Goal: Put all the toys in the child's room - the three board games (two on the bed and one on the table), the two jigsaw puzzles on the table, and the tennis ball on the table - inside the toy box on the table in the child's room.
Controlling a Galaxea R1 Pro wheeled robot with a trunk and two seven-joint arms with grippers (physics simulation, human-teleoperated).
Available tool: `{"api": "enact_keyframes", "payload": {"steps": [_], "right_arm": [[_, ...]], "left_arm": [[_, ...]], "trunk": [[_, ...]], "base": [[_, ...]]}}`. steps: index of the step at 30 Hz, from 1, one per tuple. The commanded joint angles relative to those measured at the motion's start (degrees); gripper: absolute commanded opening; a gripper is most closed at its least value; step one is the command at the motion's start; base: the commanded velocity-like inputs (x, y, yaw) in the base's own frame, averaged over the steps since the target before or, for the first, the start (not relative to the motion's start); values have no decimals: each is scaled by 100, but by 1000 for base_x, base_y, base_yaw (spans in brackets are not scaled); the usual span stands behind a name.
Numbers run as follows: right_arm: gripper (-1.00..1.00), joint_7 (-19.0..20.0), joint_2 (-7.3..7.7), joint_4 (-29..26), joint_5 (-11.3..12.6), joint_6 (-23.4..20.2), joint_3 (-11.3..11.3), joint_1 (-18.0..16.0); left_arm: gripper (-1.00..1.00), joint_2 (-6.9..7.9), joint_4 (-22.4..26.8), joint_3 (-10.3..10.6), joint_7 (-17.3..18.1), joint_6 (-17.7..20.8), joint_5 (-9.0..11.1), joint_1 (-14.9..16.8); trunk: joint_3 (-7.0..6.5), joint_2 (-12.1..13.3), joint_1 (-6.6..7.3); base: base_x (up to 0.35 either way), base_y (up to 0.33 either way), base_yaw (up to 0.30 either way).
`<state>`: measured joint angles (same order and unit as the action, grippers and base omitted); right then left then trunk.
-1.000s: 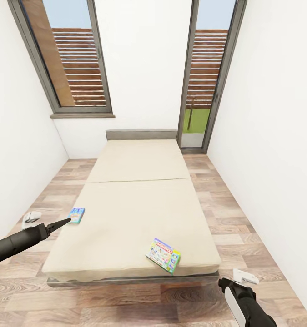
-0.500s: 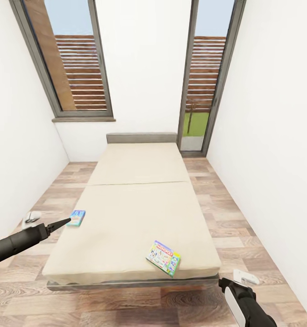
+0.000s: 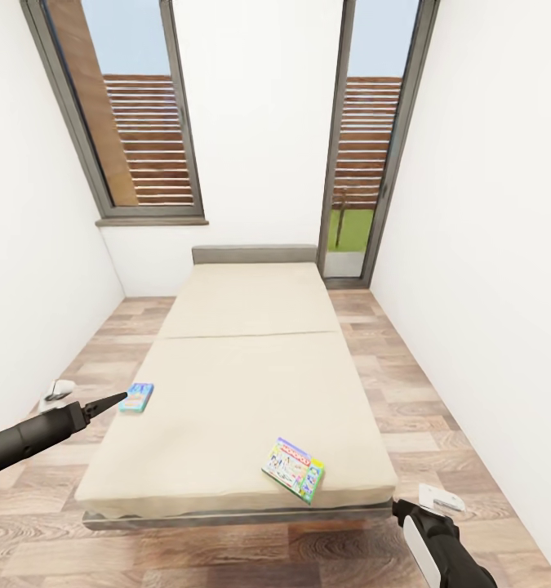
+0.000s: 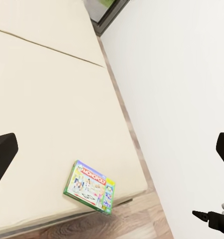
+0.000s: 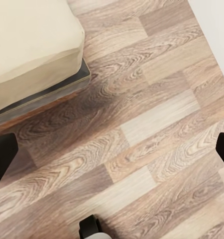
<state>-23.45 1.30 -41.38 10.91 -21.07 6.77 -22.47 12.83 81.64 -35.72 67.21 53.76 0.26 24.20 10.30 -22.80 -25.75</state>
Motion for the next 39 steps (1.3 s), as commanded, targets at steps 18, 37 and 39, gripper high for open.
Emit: {"api": "enact_keyframes", "payload": {"steps": [18, 37, 39], "right_arm": [[100, -35, 2, -10, 53, -20, -9, -3], [100, -36, 2, -10, 52, -20, -9, -3], [100, -36, 2, -10, 52, -20, -9, -3]], "left_arm": [[100, 0, 1, -5, 20, 55, 1, 6], [100, 0, 1, -5, 20, 55, 1, 6], [100, 0, 1, -5, 20, 55, 1, 6]], "trunk": [[-157, -12, -3], [-335, -12, -3], [-353, -12, -3]], "base": [[-60, 26, 0], [-2, 1, 0], [0, 0, 0]]}}
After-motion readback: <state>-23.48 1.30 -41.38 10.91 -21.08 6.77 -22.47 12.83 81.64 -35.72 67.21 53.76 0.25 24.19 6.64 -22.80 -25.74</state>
